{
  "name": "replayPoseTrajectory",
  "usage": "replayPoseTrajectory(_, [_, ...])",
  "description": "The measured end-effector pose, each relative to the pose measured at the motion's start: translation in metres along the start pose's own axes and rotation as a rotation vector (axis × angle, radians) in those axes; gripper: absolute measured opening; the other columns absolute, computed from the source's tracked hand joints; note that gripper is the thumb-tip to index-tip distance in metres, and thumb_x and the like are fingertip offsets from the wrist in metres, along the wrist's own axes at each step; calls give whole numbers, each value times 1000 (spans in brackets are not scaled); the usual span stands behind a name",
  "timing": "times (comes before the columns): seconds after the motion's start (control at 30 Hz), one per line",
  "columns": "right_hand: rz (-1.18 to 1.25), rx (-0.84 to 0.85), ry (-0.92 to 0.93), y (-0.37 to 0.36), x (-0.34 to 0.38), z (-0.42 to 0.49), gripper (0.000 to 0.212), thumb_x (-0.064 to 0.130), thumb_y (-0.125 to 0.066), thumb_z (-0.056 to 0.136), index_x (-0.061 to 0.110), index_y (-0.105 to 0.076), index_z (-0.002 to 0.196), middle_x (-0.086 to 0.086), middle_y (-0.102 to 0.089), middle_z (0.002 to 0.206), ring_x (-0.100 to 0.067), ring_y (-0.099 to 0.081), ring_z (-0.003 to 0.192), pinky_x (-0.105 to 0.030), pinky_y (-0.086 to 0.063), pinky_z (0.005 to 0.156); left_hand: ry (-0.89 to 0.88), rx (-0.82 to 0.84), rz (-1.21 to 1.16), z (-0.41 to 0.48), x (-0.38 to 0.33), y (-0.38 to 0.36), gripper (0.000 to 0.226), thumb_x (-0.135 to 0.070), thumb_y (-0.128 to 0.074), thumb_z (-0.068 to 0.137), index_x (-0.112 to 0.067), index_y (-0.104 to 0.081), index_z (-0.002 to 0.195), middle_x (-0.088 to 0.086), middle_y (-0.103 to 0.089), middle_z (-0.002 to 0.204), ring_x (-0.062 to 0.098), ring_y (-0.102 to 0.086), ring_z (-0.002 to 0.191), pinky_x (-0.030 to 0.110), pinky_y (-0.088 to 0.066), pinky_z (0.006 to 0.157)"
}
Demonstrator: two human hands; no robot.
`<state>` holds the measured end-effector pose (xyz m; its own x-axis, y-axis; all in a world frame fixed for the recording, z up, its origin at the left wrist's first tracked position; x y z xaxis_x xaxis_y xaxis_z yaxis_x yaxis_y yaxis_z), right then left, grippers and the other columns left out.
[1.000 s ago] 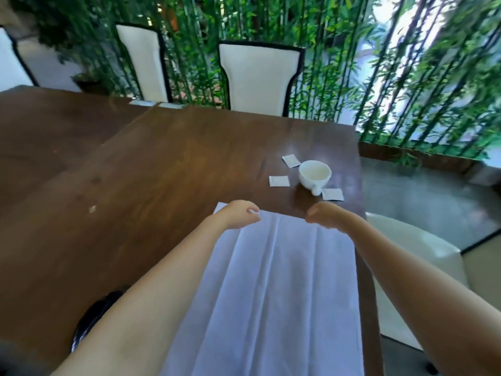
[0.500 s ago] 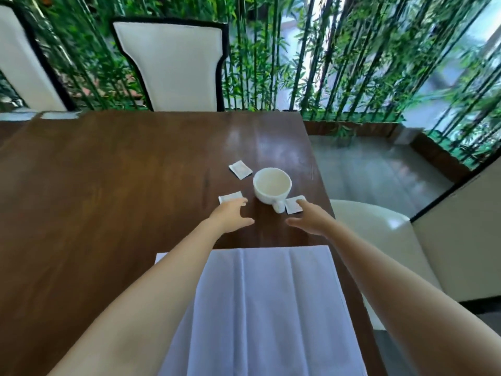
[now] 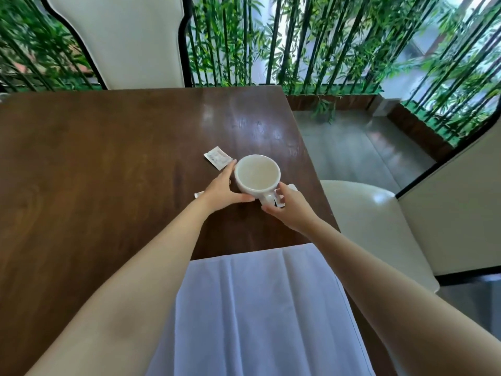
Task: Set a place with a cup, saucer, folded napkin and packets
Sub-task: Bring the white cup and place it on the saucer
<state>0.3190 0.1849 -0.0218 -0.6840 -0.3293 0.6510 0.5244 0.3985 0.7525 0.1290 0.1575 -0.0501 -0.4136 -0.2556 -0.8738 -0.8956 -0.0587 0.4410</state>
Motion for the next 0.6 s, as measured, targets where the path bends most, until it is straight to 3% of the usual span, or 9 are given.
replayPoseTrajectory(0.13, [35,-52,10,0,-1,-1,46,33,-66,83,8,-56,119,-6,-63,106,-15,-57,88,-27,-47,72,-68,68,-196,2,-1,-4,88,-15,-85,63,-35,-36,132,-13,-49,131,1,-47,122,21,-44,97])
replayPoseTrajectory(0.23, [46,-113,-22,-2,0,-5,36,33,-62,86,5,-62,107,-5,-64,96,-18,-60,83,-33,-52,70,-64,39,-248,0,-2,-5,82,-9,-85,63,-41,-37,121,-23,-50,119,-13,-51,108,5,-45,77])
replayPoseTrajectory(0.3, [39,-143,-22,-7,1,-7,31,30,-56,90,0,-63,89,-7,-61,83,-22,-58,78,-40,-51,68,-57,13,-259,-1,-2,-7,82,-8,-85,62,-37,-37,123,-24,-51,116,-20,-51,101,2,-44,71])
replayPoseTrajectory(0.37, [29,-146,-25,-12,1,-8,28,26,-52,92,1,-59,81,-9,-61,81,-20,-53,74,-35,-42,61,-46,-11,-265,-3,-2,-8,84,-9,-85,62,-35,-37,125,-25,-52,115,-17,-52,100,2,-44,70])
replayPoseTrajectory(0.43, [40,-141,-52,-12,1,-9,26,28,-52,92,4,-61,87,-5,-60,79,-17,-52,73,-30,-38,61,-43,-36,-276,-4,-3,-9,85,-10,-86,61,-33,-38,127,-23,-53,115,-12,-52,102,3,-45,70])
replayPoseTrajectory(0.53, [177,-63,-136,-10,0,-9,30,33,-50,94,7,-61,104,-4,-62,80,-17,-56,70,-35,-48,64,-32,-82,-298,-8,-4,-12,87,-12,-86,60,-29,-39,131,-15,-54,121,-2,-53,107,8,-47,74])
replayPoseTrajectory(0.6, [316,0,-217,-10,1,-9,28,32,-49,95,10,-56,109,-9,-64,81,-17,-59,66,-29,-51,60,-28,-106,-292,-10,-5,-13,81,-17,-87,60,-34,-42,125,-19,-55,117,-2,-53,107,9,-46,74])
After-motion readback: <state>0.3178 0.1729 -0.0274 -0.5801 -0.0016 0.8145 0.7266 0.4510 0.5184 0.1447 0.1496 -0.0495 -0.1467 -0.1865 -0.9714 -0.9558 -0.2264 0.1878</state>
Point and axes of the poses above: each hand's wrist, its own z-axis towards the middle knuckle, its own y-axis out of the back of the hand, x = y × z, the point moved 2 cm from there along z, towards the middle knuckle
